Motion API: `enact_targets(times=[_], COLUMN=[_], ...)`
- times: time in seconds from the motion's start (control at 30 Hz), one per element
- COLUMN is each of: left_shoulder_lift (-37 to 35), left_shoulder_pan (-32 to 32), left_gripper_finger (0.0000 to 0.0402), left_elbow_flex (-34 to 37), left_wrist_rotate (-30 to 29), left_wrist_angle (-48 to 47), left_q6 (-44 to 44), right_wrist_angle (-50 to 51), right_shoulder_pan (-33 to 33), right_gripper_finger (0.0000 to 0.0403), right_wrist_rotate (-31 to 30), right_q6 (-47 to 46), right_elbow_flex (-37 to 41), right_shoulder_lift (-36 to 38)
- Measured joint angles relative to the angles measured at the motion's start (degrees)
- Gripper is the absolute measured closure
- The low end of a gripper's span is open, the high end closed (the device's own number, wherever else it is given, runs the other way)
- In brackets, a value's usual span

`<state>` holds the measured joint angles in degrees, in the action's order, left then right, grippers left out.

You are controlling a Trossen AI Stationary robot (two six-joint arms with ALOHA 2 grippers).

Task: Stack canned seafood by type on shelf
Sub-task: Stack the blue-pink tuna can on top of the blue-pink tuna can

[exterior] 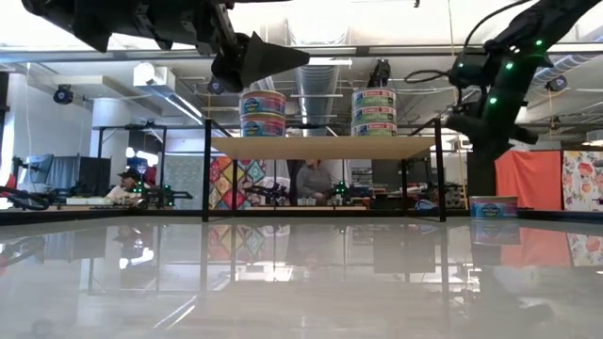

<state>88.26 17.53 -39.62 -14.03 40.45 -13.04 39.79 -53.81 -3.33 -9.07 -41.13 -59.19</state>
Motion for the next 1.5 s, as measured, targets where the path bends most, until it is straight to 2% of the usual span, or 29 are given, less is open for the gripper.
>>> enact_targets(times=[0.13, 0.23, 0.33, 0.47, 0.57, 0.63, 0.8, 1.0, 1.33, 1.5], left_shoulder_lift=[-0.25, -0.23, -0.21, -0.16, -0.16, -0.14, -0.40, -2.06, -6.72, -9.88], left_shoulder_pan=[0.03, 0.27, 0.42, 0.42, 0.40, 0.42, 0.83, 1.30, 1.67, 1.65], left_gripper_finger=[0.0003, 0.0003, 0.0003, 0.0003, 0.0003, 0.0003, 0.0003, 0.0003, 0.0003, 0.0003], left_elbow_flex=[0.00, 0.00, 0.00, 0.00, 0.00, 0.00, 0.00, 0.00, 0.00, 0.00], left_wrist_rotate=[-0.45, -0.45, -0.44, -0.12, -0.01, -0.01, 0.00, 0.05, 0.05, -1.11], left_wrist_angle=[-0.08, -0.37, -0.41, -1.13, -1.08, -1.11, -3.31, -9.56, -15.71, -19.24], left_q6=[0.70, 2.36, 4.06, 5.82, 6.31, 6.31, 5.12, 3.55, 3.06, 2.22], right_wrist_angle=[-10.43, -14.17, -18.21, -28.32, -34.67, -34.61, -31.95, -21.29, -6.21, -5.42], right_shoulder_pan=[1.19, 1.44, 1.50, 3.51, 4.44, 4.43, 5.21, 8.77, 23.21, 32.45], right_gripper_finger=[0.0390, 0.0390, 0.0390, 0.0390, 0.0390, 0.0390, 0.0390, 0.0390, 0.0390, 0.0390], right_wrist_rotate=[-0.31, -2.03, -8.10, -17.40, -22.62, -24.54, -24.25, -19.80, -19.18, -14.14], right_q6=[-17.81, -26.92, -33.77, -47.49, -51.90, -55.29, -57.01, -56.44, -57.94, -58.63], right_elbow_flex=[4.01, 8.53, 13.18, 20.25, 23.98, 25.42, 26.87, 25.74, 22.87, 21.73], right_shoulder_lift=[3.06, 5.29, 7.15, 8.81, 8.32, 7.58, 7.42, 7.68, 8.31, 8.32])
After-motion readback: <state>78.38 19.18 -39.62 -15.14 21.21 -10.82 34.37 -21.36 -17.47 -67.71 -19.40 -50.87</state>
